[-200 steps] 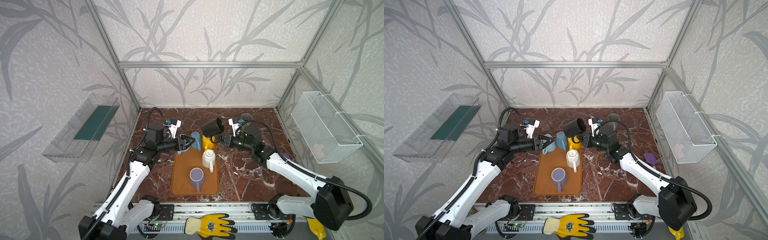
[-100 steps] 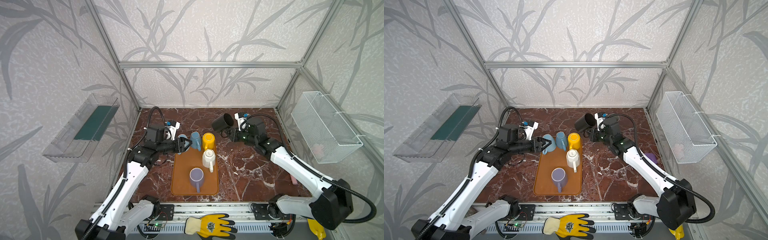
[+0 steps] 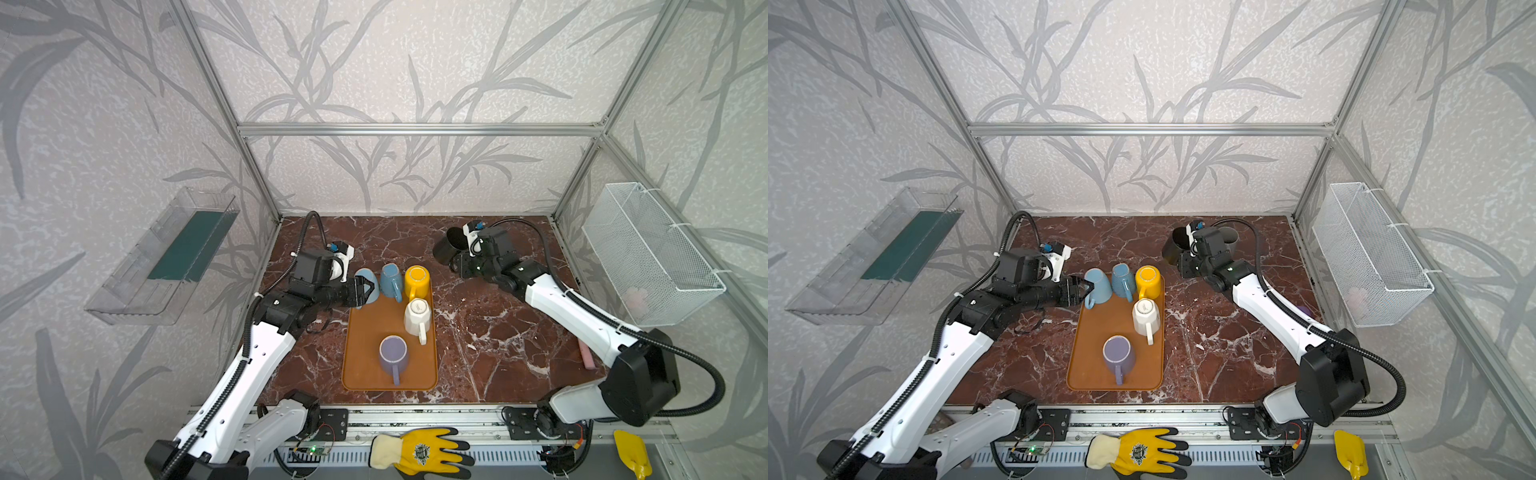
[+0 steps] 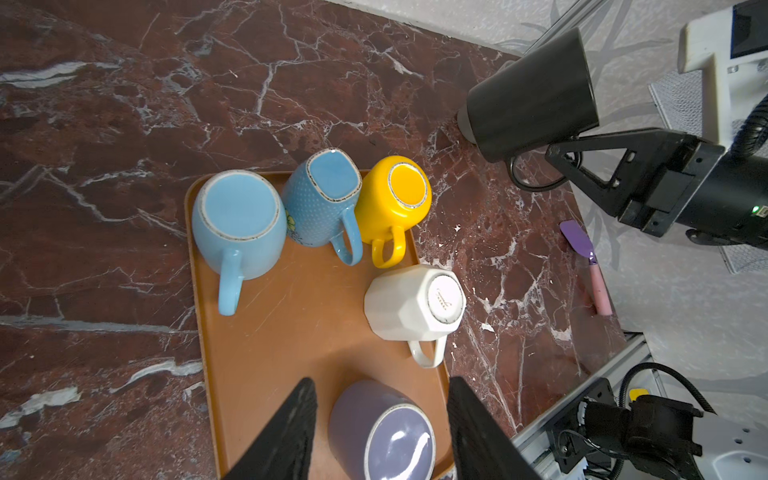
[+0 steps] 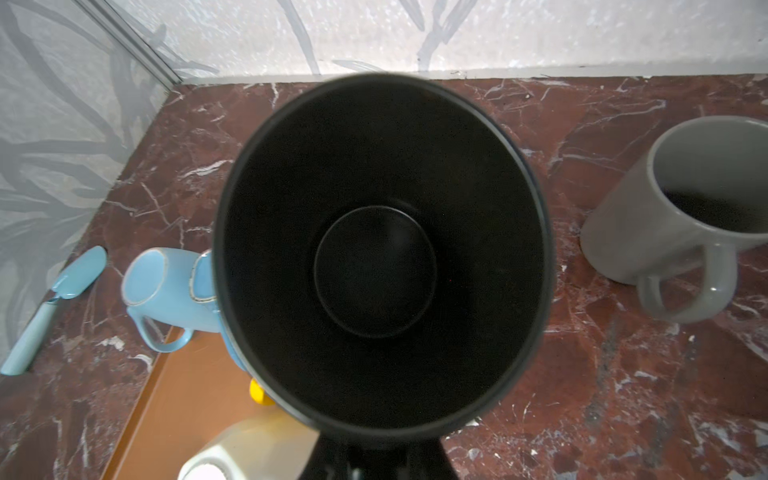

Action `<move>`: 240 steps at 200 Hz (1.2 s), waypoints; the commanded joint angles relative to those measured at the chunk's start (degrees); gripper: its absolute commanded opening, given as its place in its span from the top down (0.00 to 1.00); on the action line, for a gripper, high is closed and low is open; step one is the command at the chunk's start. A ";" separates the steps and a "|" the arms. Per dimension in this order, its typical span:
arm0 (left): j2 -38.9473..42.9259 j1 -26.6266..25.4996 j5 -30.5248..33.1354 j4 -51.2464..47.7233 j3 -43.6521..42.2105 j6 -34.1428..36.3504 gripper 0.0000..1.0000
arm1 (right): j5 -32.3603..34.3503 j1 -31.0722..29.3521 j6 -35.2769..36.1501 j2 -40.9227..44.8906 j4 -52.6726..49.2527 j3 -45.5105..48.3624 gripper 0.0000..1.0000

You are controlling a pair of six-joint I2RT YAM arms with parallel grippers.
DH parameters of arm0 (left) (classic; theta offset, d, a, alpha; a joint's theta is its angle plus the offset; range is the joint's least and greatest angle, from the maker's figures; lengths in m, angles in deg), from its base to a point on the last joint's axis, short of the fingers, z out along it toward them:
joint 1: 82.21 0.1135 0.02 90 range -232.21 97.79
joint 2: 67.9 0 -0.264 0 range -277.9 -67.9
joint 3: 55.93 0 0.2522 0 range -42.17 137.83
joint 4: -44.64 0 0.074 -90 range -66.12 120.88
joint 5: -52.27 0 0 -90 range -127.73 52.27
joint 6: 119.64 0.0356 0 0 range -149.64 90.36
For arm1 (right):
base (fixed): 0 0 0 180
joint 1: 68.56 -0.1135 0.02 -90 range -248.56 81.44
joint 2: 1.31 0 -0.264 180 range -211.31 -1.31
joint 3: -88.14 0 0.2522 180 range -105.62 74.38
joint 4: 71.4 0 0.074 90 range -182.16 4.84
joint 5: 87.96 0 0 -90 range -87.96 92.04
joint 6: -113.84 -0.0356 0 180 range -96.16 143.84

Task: Turn the mug right side up
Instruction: 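Lower the upright black mug beside the grey mug with the right gripper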

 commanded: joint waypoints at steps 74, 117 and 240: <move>1.70 -1.36 5.00 -5.45 1.45 1.79 0.48 | 12.83 0.48 2.54 -9.42 1.95 -9.30 1.00; 1.90 -2.04 4.94 -5.30 0.78 1.00 0.48 | 14.59 1.57 1.90 -15.03 0.10 -13.46 1.00; 2.10 -3.99 7.74 -6.35 0.14 2.22 0.50 | 14.17 6.42 0.86 -24.06 -0.82 -18.43 1.00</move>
